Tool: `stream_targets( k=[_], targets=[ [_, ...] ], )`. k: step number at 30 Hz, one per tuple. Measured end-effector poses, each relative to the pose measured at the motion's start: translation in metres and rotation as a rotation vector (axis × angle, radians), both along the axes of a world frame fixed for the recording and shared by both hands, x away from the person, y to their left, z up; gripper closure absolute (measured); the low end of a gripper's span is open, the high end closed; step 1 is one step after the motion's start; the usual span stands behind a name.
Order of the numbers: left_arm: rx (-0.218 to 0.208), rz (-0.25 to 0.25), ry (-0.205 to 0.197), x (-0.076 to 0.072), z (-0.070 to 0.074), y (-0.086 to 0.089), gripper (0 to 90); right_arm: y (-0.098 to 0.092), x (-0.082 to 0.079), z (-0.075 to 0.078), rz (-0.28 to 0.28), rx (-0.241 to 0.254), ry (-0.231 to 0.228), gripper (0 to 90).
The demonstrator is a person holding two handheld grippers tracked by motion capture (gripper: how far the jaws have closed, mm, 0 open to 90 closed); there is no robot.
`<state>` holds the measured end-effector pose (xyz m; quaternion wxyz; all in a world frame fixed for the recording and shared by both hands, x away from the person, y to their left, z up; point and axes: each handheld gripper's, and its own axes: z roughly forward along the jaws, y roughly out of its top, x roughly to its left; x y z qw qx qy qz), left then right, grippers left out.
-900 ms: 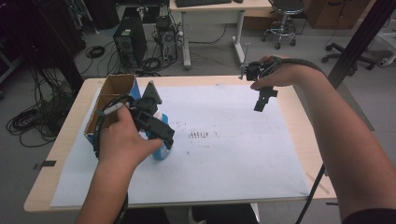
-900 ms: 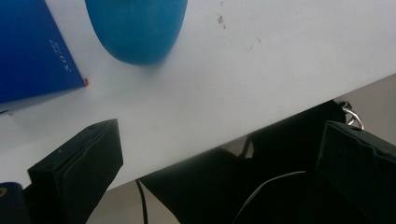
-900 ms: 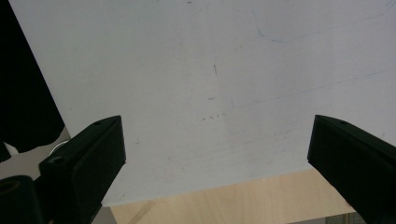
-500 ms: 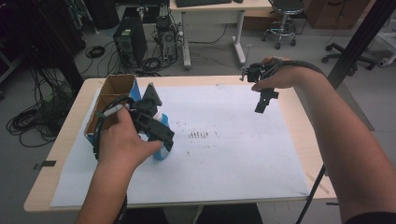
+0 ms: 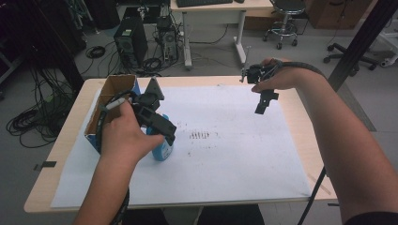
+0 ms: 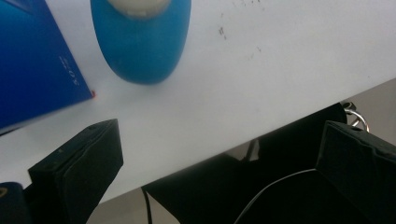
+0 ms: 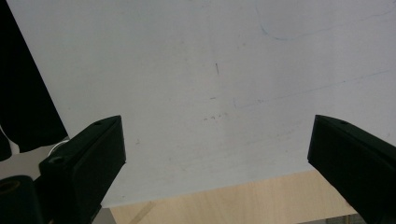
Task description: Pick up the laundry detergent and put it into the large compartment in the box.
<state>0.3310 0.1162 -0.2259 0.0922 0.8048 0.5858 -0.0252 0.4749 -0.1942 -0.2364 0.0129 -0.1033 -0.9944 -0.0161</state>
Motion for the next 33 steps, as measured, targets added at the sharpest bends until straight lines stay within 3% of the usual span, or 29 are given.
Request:
stream_targets(
  k=[17, 33],
  targets=[
    [0.009, -0.001, 0.013, 0.025, 0.007, 0.004, 0.8, 0.003, -0.003, 0.0, 0.009, 0.001, -0.005, 4.1],
    [0.043, 0.01, 0.035, 0.05, -0.004, 0.007, 0.4, -0.002, -0.003, -0.004, 0.002, 0.007, 0.004, 4.1]
  ],
)
